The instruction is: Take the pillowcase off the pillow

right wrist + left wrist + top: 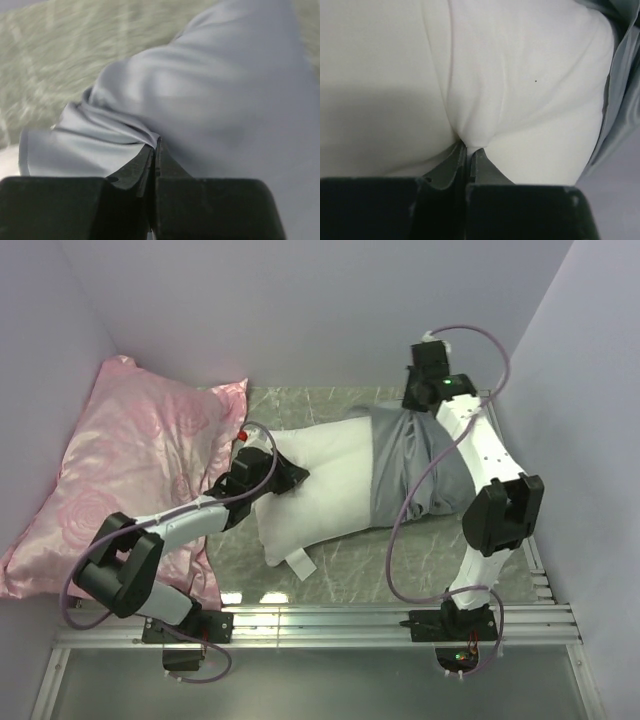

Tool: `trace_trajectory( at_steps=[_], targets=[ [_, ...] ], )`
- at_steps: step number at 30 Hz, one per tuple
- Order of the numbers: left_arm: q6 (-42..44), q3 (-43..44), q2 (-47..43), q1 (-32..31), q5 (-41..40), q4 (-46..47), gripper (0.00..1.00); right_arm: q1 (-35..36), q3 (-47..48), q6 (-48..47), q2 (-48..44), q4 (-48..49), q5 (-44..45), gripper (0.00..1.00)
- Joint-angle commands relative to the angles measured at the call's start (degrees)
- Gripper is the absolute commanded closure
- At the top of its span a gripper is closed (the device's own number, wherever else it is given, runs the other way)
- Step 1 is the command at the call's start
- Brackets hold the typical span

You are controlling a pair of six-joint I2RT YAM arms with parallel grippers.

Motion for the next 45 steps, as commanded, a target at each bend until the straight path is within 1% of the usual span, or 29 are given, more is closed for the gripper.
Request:
trace_trajectory(
  at_steps=[1, 2, 5, 8, 9, 12, 13, 14, 18, 19, 21, 23, 24, 26, 28, 29, 30, 31, 32, 34, 35, 36, 37, 39, 40, 41, 42, 43, 45],
  targets=[
    [0.21, -4.51, -2.07, 0.92, 0.41, -16.36, 0.99, -7.13, 3.20, 5.05, -8.24, 0.89, 10.23, 1.00],
    [0.20, -4.25, -3.14, 1.35, -0.46, -17.32, 1.00, -9.41, 3.46, 6.63, -9.82, 0.72, 9.62, 1.00],
    [1.26, -2.23, -7.88, 4.60, -0.64, -21.98, 0.99, -12.15, 3.81, 8.13, -12.20, 1.33, 9.00, 1.00],
    [3.62, 0.57, -13.77, 10.57, -0.38, -26.81, 0.99, -13.56, 5.40, 9.62, -12.55, -0.07, 8.30, 1.00],
    [4.42, 1.63, -15.00, 15.02, 0.92, -28.31, 0.99, -16.35, 4.97, 9.98, -12.99, 0.19, 7.08, 1.00],
    [7.32, 7.33, -18.00, 21.46, 1.64, -32.35, 0.99, -17.34, 3.03, 10.42, -14.31, 1.59, 3.56, 1.00],
    [8.46, 11.35, -18.09, 22.36, 1.55, -33.67, 0.99, -17.43, 3.03, 10.42, -14.31, 1.42, 3.47, 1.00],
    [8.90, 13.22, -18.00, 23.06, 1.47, -35.68, 0.99, -17.34, 3.03, 10.34, -13.88, 1.33, 1.64, 1.00],
    [10.40, 22.62, -16.43, 23.07, 0.94, -38.07, 1.00, -17.08, 0.31, 10.69, -13.35, 2.64, -1.27, 1.00],
    [11.27, 23.51, -15.73, 22.98, 3.46, -37.47, 0.99, -16.82, -1.44, 10.69, -13.26, 3.08, -2.32, 1.00],
    [11.54, 26.14, -12.93, 21.76, 4.45, -37.46, 0.99, -15.94, -3.38, 10.60, -13.00, 5.02, -5.56, 1.00],
    [13.47, 28.26, -10.72, 18.52, 1.05, -37.72, 0.99, -12.61, -5.67, 10.25, -11.95, 6.33, -5.33, 1.00],
    [13.91, 30.88, -8.53, 17.45, -0.28, -38.51, 0.99, -11.64, -6.28, 10.16, -11.59, 6.86, -6.63, 0.99],
    [14.62, 33.27, -6.67, 16.57, -3.00, -38.69, 0.99, -7.77, -8.04, 9.20, -10.19, 8.36, -7.35, 0.85],
    [15.05, 35.82, -3.78, 16.65, -4.59, -38.78, 0.99, -5.31, -8.48, 7.53, -9.05, 7.66, -7.87, 0.67],
    [15.58, 36.96, -2.63, 16.83, -4.77, -39.30, 1.00, -3.38, -8.92, 7.35, -9.30, 6.61, -6.65, 0.48],
    [16.11, 38.62, -0.62, 16.91, -7.56, -40.26, 0.99, -3.02, -12.41, 7.26, -10.17, 7.13, -5.34, 0.40],
    [16.29, 38.73, 0.09, 17.18, -8.20, -40.10, 1.00, -3.01, -14.79, 8.04, -13.40, 8.26, -5.41, 0.09],
    [16.20, 38.55, 0.71, 18.14, -8.29, -39.58, 1.00, -4.58, -17.25, 8.57, -15.26, 10.80, -6.02, 0.04],
    [15.15, 37.41, 2.03, 19.46, -6.45, -38.00, 0.99, -8.09, -24.17, 10.85, -20.35, 12.49, -8.21, 0.03],
    [14.97, 36.98, 2.47, 20.42, -6.10, -37.47, 1.00, -10.11, -26.65, 11.56, -21.94, 14.23, -11.53, 0.02],
    [14.88, 36.45, 3.17, 20.69, -5.75, -37.03, 1.00, -13.53, -29.38, 12.00, -23.61, 15.47, -12.95, 0.02],
    [14.80, 36.44, 3.70, 20.96, -5.66, -36.94, 1.00, -15.39, -34.02, 12.53, -26.24, 16.35, -13.32, 0.02],
    [14.71, 36.44, 5.19, 21.57, -5.39, -36.68, 1.00, -18.72, -38.52, 12.44, -28.72, 18.37, -14.97, 0.01],
    [14.45, 36.18, 5.55, 21.83, -5.13, -36.32, 1.00, -20.14, -42.81, 12.71, -30.55, 19.43, -16.30, 0.00],
    [14.27, 36.09, 6.07, 22.10, -4.26, -35.88, 0.99, -21.81, -45.29, 13.23, -31.44, 22.57, -18.14, 0.00],
    [14.27, 36.18, 7.12, 22.10, -3.81, -35.79, 1.00, -23.30, -50.10, 13.84, -32.24, 24.86, -23.98, 0.00],
    [14.18, 36.18, 7.57, 22.10, -3.03, -35.79, 1.00, -26.27, -52.15, 15.42, -32.59, 27.06, -27.09, 0.00],
    [14.00, 35.83, 8.36, 22.10, -2.14, -34.92, 1.00, -27.79, -55.75, 16.48, -30.94, 32.34, -36.38, 0.00]
  ],
)
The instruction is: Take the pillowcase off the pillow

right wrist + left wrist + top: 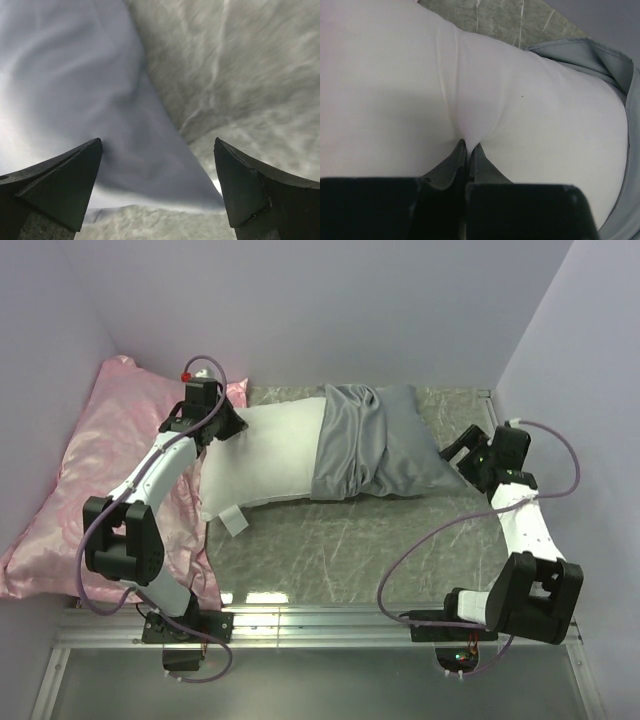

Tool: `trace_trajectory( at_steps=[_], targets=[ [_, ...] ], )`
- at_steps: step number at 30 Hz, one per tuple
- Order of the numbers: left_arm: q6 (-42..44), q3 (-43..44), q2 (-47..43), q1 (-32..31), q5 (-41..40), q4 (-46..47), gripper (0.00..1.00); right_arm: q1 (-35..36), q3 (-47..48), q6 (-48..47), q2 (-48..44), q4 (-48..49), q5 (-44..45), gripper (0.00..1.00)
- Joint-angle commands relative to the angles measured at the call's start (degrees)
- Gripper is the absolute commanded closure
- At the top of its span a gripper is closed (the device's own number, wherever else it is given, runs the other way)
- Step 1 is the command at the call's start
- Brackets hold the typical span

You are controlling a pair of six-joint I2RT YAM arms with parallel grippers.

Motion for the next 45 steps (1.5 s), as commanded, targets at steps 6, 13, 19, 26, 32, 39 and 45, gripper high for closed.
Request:
trace_trajectory(
  at_steps=[6, 13, 19, 26, 32, 39, 45],
  targets=[
    [-1.08, 1.34, 1.79, 0.46, 2.26, 4.82, 0.99, -3.15, -12.49, 8.88, -0.63, 21.07, -20.17, 0.00],
    [-0.73, 2.92, 3.11, 0.72, 2.00, 3.68, 0.99, -7.36, -18.32, 22.41, -4.32, 33.22, -29.93, 0.67],
    [-1.34, 5.12, 3.90, 2.31, 2.53, 3.16, 1.00, -12.46, -11.65, 23.57, -10.47, 26.72, -34.42, 1.00],
    [-2.57, 5.56, 6.09, 3.63, 0.94, 3.15, 0.99, -19.05, 5.30, 26.90, -19.18, 12.22, -30.56, 1.00],
    [-4.15, 3.28, 8.38, 4.94, 2.17, 5.17, 1.00, -19.58, 25.43, 30.77, -18.75, 5.01, -28.80, 1.00],
    [-3.37, 5.02, 10.84, 5.65, 6.73, 5.79, 1.00, -19.41, 41.27, 33.24, -15.32, 2.19, -28.18, 1.00],
    [-1.16, 9.24, 12.06, 6.61, 4.27, 1.24, 1.00, -18.71, 45.65, 29.56, -15.95, -0.61, -24.40, 1.00]
  ],
)
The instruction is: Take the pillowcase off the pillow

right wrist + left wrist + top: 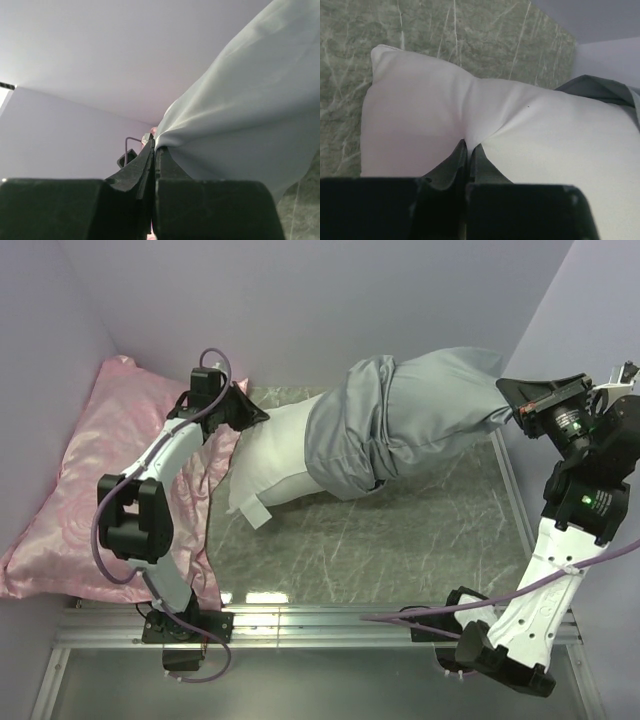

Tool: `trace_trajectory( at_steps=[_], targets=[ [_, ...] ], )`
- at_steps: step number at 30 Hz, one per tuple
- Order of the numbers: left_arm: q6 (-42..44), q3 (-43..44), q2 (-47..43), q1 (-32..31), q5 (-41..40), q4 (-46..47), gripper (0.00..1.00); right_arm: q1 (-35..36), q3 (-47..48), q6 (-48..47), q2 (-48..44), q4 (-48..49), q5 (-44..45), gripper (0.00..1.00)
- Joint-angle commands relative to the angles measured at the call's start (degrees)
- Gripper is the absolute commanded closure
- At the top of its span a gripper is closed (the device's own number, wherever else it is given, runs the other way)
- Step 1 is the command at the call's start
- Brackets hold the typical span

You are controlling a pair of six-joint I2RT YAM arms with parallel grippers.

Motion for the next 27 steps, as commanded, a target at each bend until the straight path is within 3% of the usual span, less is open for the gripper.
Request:
trace_trajectory(
  at_steps=[1, 8, 13, 21, 25, 27],
  targets=[
    [4.14, 3.48, 3.50, 6.24, -12.42, -3.37, 1.00, -2.05, 11.52, -1.09, 0.32, 6.37, 8.87, 1.00],
    [3.00, 2.17, 5.96, 7.57, -13.37, -1.53, 1.00, -3.10, 30.76, -2.25, 6.48, -0.87, 11.24, 1.00],
    [2.30, 1.37, 7.37, 8.53, -13.11, -0.38, 1.00, -4.77, 35.36, 2.41, 10.44, 2.45, 7.82, 1.00],
    [2.56, 1.90, 9.05, 8.45, -12.68, 0.06, 1.00, -8.91, 27.27, 14.70, 9.65, 20.74, 2.11, 1.00],
    [4.14, 2.94, 8.78, 6.78, -8.30, 0.15, 1.00, -3.83, 23.43, 11.57, 10.01, 21.18, 0.16, 1.00],
    [5.81, 4.27, 8.52, 5.55, -8.36, -1.42, 1.00, 0.12, 17.45, 4.11, 8.60, 19.18, 2.00, 1.00]
  ],
)
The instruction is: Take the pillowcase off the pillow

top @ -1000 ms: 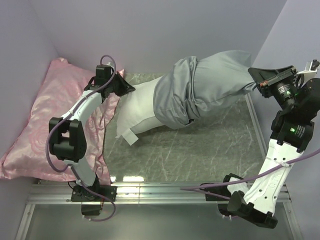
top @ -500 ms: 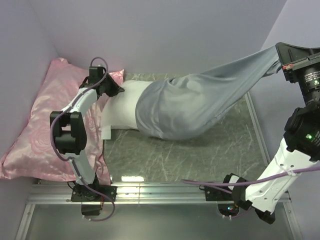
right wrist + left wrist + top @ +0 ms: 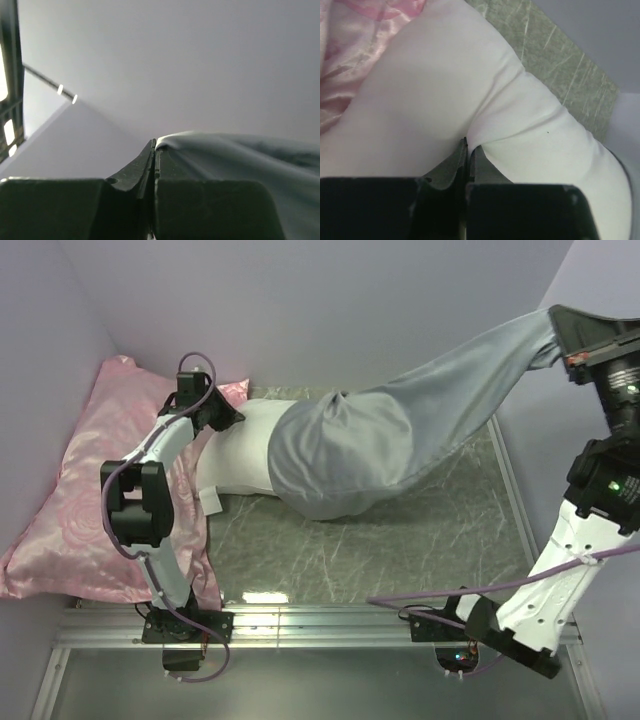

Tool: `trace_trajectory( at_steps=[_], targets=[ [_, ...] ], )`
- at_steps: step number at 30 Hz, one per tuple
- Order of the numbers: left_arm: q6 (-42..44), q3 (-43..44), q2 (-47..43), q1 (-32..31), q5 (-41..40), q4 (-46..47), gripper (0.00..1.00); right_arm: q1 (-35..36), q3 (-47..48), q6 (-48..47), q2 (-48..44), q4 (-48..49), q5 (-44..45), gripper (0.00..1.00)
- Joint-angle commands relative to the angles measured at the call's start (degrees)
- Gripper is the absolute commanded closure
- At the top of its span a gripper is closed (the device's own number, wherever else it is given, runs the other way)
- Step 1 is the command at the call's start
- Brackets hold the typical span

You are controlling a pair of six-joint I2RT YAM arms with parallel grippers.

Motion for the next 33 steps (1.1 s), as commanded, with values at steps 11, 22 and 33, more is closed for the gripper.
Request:
trace_trajectory(
  at_steps=[11, 22, 33],
  targets=[
    [6.08, 1.08, -2.34, -4.85, -3.80, -4.46, 0.96, 43.72, -26.04, -32.74, 11.88, -4.09, 23.20, 1.00],
    [14.26, 4.78, -15.76, -9.77, -14.08, -13.34, 0.24, 46.03, -31.24, -38.73, 21.23, -6.55, 29.72, 0.92],
    [10.04, -15.19, -23.36, -23.49, -19.55, -3.94, 0.15, 44.89, -29.39, -43.48, 15.36, -11.65, 35.96, 0.23]
  ],
)
